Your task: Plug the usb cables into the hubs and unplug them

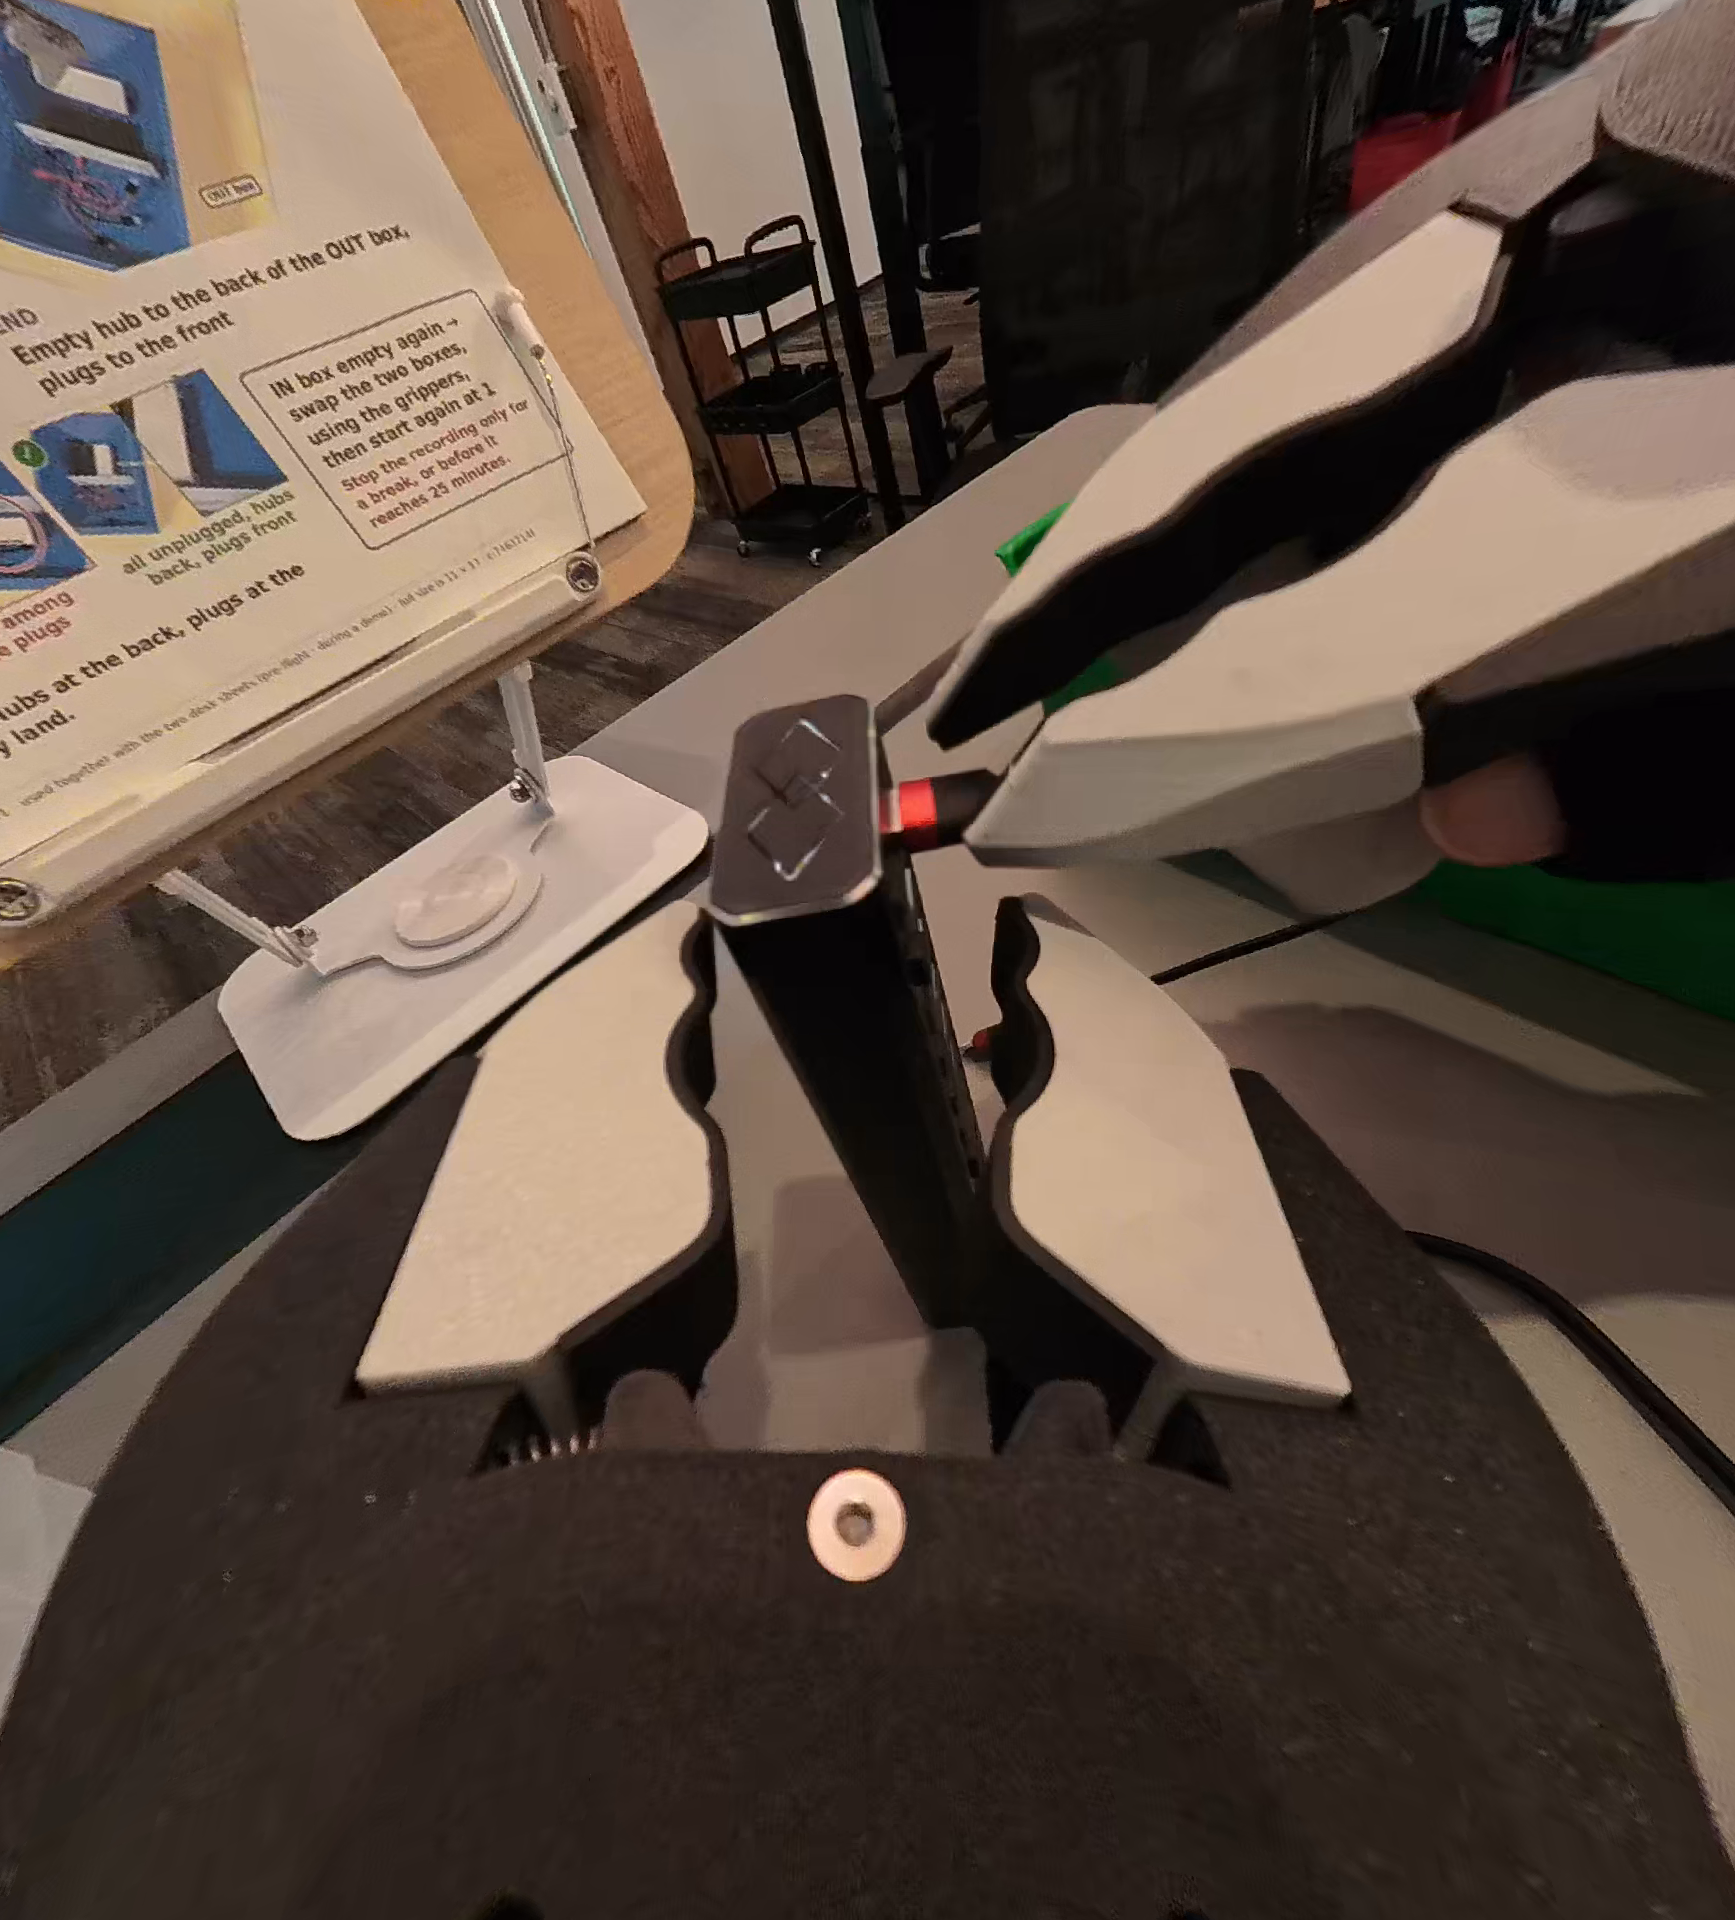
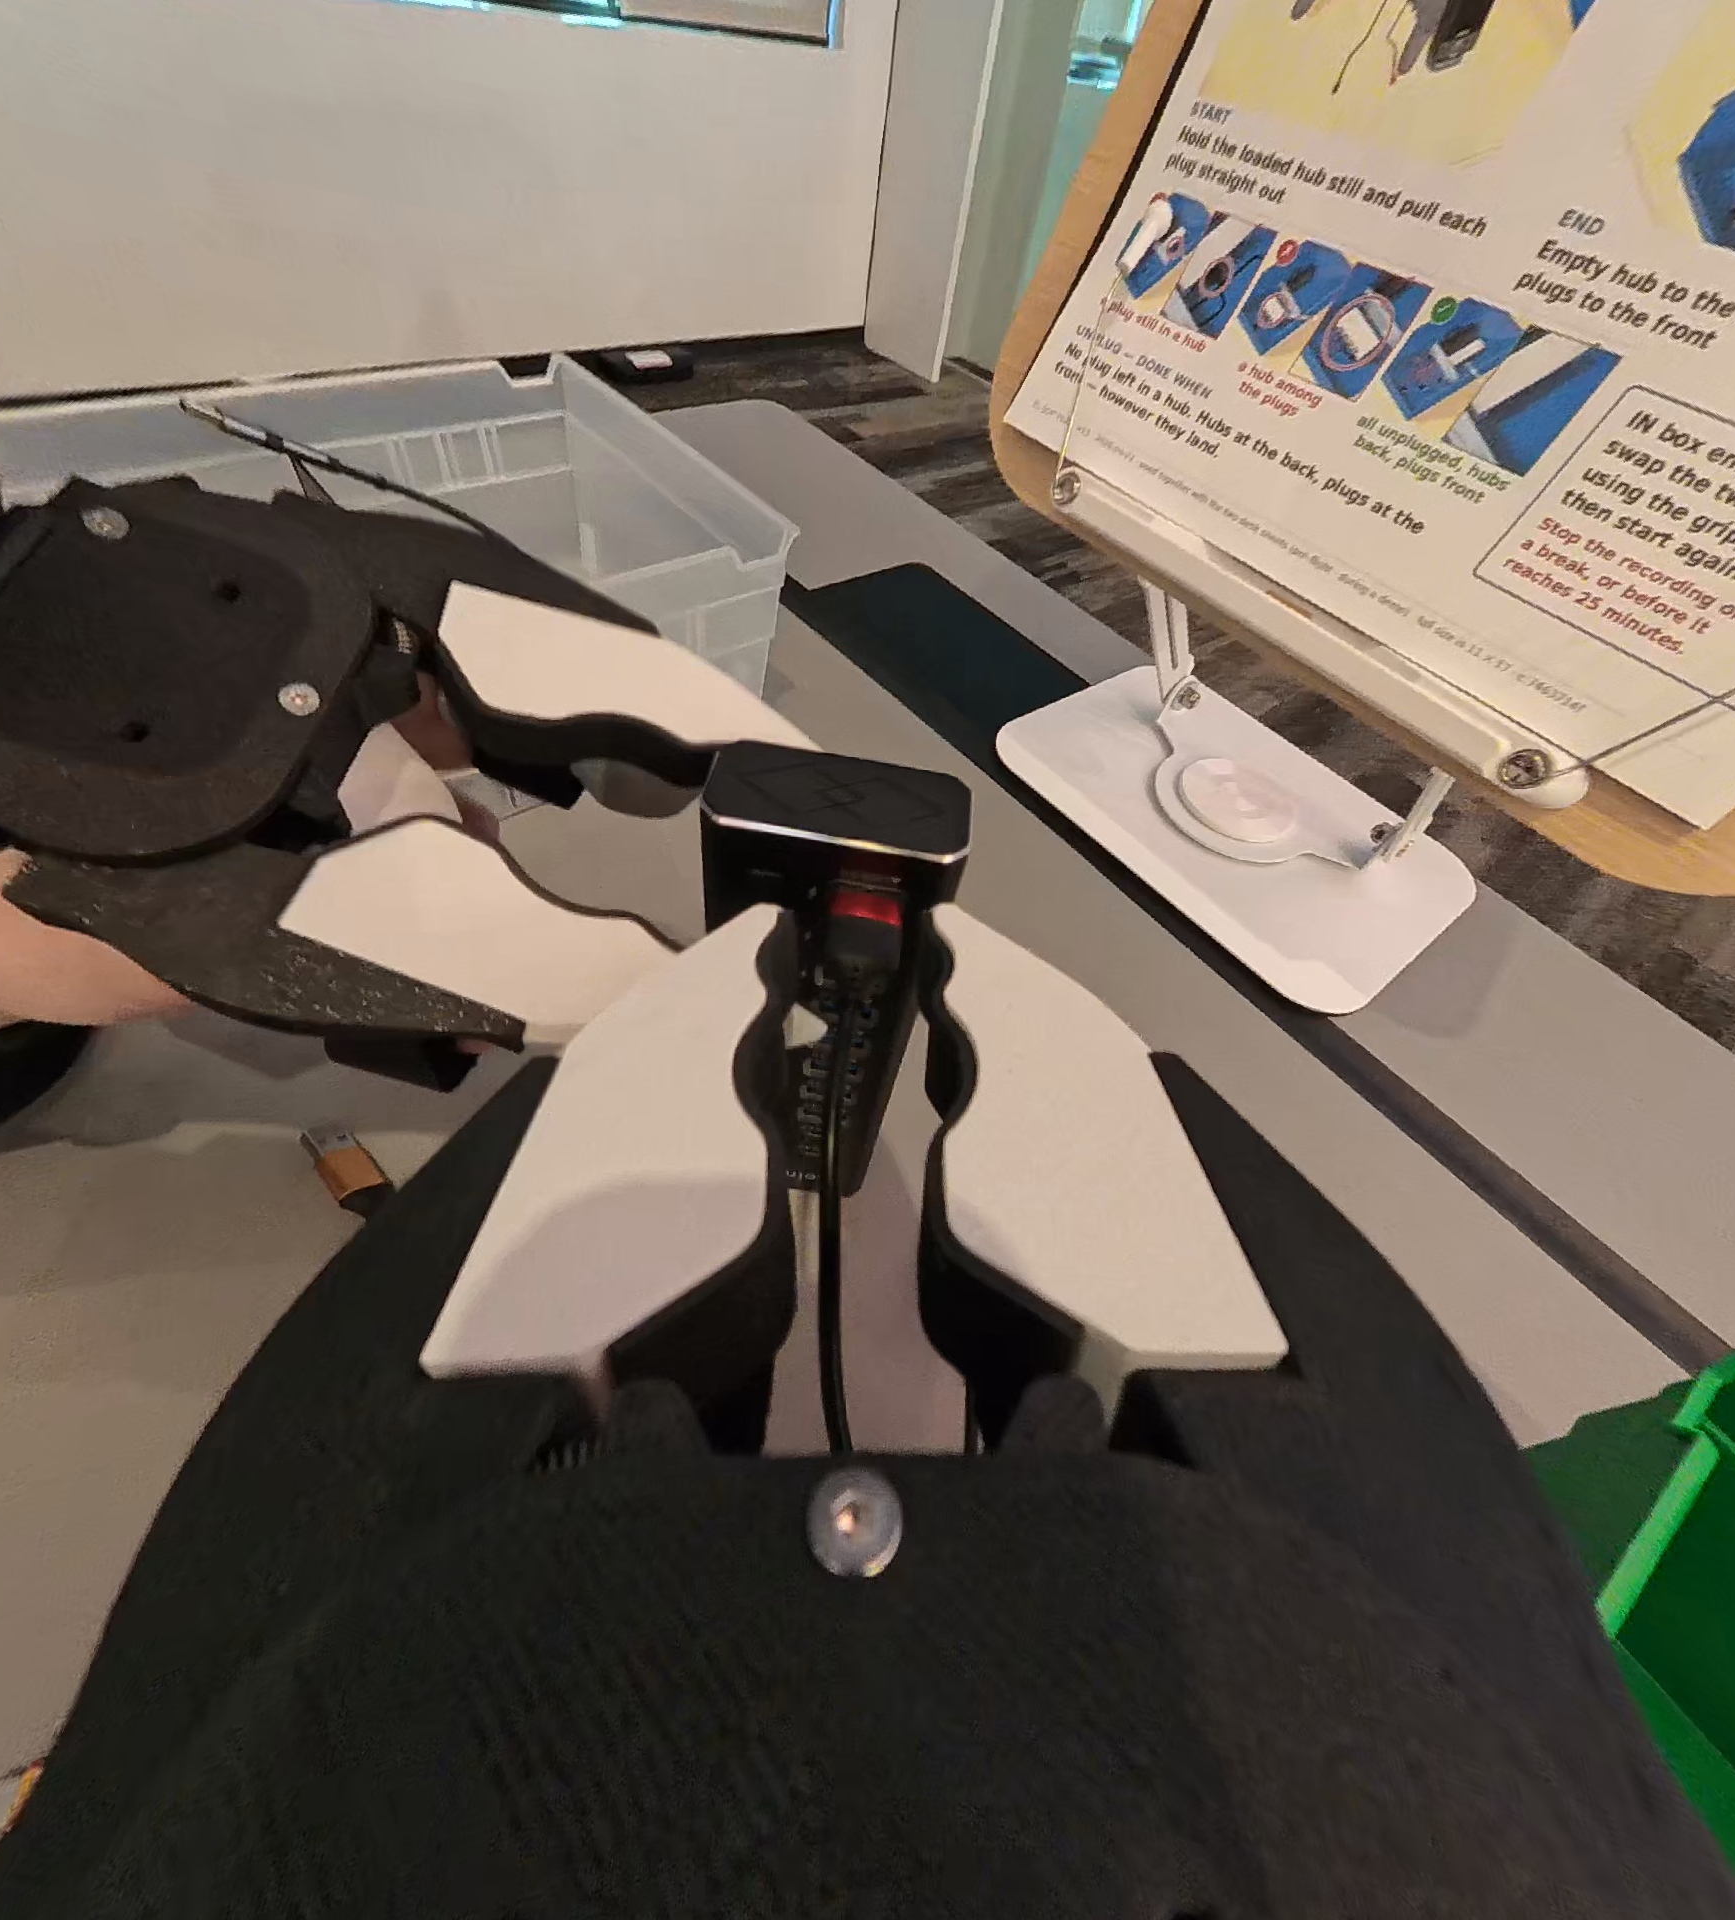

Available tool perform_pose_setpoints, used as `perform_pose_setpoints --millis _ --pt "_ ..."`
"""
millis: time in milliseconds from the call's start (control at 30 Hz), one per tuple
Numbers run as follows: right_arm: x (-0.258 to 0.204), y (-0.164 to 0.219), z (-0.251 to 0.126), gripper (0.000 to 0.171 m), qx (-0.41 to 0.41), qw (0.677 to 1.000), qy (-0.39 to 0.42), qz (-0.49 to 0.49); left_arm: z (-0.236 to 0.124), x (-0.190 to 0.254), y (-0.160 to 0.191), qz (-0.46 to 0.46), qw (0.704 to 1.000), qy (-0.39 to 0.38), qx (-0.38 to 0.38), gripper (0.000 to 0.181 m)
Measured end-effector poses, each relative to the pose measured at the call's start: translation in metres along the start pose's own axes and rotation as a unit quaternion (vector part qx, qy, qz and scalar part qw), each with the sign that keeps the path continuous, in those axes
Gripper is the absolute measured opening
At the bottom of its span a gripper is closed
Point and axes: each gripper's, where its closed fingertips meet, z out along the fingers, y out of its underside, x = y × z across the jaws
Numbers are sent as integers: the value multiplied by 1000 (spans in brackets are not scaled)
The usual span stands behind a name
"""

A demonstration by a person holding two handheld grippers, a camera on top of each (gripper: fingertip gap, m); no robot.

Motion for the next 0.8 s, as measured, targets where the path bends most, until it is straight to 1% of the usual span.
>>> perform_pose_setpoints --millis 67,167,233,300,367,433,500,533,600,633,667,700,733,800 --pt "-2 3 3 23 -10 1000 0 -8 -1 -1 -2 -1 1000 1 1 51" --pt "0 -2 0 24 1 1000 14 -22 -4 -4 -6 0 1000 -3 6 55" --pt "2 -16 -9 24 26 998 31 -45 -9 -5 -13 1 1000 0 19 58" --pt "-3 -39 -25 25 66 993 42 -90 -16 -6 -24 17 999 9 34 62" --pt "-16 -65 -47 22 109 980 49 -160 -28 -13 -38 28 998 9 48 65" --pt "-38 -83 -65 18 141 960 39 -239 -48 -18 -61 30 995 23 89 64" --pt "-69 -87 -74 14 164 935 2 -314 -71 -29 -81 30 992 23 122 64" --pt "-87 -83 -74 10 173 922 -27 -344 -83 -38 -89 31 990 12 134 63" --pt "-126 -59 -62 5 175 901 -115 -381 -106 -58 -101 23 987 -16 161 58" --pt "-139 -34 -47 5 135 900 -164 -380 -117 -67 -106 16 984 -25 173 56" --pt "-147 -4 -27 8 66 905 -198 -372 -126 -74 -109 7 982 -31 185 56" --pt "-151 26 -9 10 -5 902 -218 -372 -134 -79 -112 -1 980 -36 196 55" --pt "-153 54 5 8 -59 893 -229 -382 -140 -84 -115 -8 978 -39 206 54" --pt "-161 90 21 7 -111 877 -248 -398 -146 -89 -117 -14 976 -42 215 53"
